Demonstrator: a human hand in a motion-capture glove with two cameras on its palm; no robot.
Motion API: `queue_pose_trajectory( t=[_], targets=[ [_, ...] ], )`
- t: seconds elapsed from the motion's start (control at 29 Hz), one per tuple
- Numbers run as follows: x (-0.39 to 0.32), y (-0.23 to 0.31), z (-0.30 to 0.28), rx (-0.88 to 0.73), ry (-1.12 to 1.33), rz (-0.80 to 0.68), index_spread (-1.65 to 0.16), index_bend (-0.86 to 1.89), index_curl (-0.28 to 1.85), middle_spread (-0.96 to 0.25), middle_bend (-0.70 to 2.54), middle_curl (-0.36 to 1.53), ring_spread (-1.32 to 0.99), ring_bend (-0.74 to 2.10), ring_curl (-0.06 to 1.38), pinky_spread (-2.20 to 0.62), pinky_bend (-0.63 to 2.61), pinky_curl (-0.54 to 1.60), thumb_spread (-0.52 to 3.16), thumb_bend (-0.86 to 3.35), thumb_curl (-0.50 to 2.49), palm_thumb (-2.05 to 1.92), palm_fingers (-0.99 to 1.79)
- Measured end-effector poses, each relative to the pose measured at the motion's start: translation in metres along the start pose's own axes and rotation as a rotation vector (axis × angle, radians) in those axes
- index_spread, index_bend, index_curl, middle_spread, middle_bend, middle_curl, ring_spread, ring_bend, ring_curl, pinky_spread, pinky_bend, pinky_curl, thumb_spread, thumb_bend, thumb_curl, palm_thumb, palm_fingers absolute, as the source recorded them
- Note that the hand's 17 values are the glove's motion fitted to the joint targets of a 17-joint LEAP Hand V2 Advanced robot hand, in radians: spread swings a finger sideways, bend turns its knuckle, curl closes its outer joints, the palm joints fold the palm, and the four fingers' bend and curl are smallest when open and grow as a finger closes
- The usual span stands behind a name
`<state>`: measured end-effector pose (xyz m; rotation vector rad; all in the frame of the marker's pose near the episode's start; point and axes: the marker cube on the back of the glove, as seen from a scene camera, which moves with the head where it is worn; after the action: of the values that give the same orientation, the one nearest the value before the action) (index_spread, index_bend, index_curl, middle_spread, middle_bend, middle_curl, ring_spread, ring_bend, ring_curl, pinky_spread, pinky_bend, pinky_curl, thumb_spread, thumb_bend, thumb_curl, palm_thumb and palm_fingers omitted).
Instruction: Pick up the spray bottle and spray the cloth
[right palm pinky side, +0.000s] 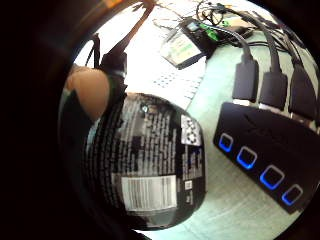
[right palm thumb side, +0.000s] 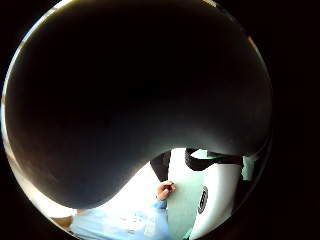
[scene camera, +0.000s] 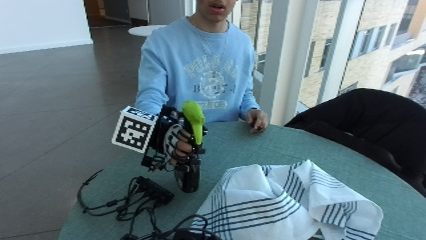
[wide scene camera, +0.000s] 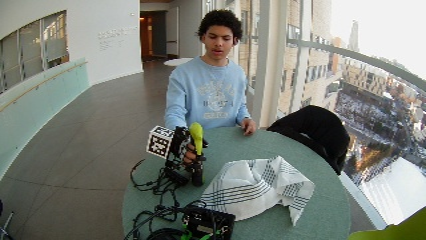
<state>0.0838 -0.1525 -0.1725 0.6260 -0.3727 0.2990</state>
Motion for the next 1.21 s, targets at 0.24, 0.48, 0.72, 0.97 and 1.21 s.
queue_pose_trajectory(
  t=[0.24,0.48,0.72,0.97,1.21],
  targets=[
    [-0.032,0.002,-0.009,-0.224,0.130,-0.054,-0.24,0.17,0.41,-0.10,0.44,0.47,-0.08,0.45,0.40,0.12,0.15,0.23,1.02,-0.02,0.43,0.91,1.15],
    [-0.043,-0.006,-0.017,-0.392,0.157,0.061,-0.24,0.17,0.42,-0.11,0.46,0.48,-0.08,0.46,0.41,0.11,0.16,0.24,1.05,-0.02,0.43,0.88,1.17],
    [-0.050,-0.005,-0.017,-0.486,0.198,0.147,-0.23,0.17,0.44,-0.10,0.48,0.49,-0.07,0.48,0.42,0.11,0.15,0.24,1.07,-0.02,0.44,0.86,1.16],
    [-0.055,-0.006,-0.012,-0.532,0.237,0.159,-0.23,0.18,0.45,-0.10,0.49,0.49,-0.06,0.48,0.42,0.11,0.15,0.24,1.10,-0.02,0.44,0.86,1.15],
    [-0.057,-0.006,-0.007,-0.563,0.248,0.173,-0.23,0.17,0.46,-0.10,0.50,0.49,-0.06,0.49,0.42,0.11,0.15,0.24,1.12,-0.02,0.44,0.86,1.14]
  ],
)
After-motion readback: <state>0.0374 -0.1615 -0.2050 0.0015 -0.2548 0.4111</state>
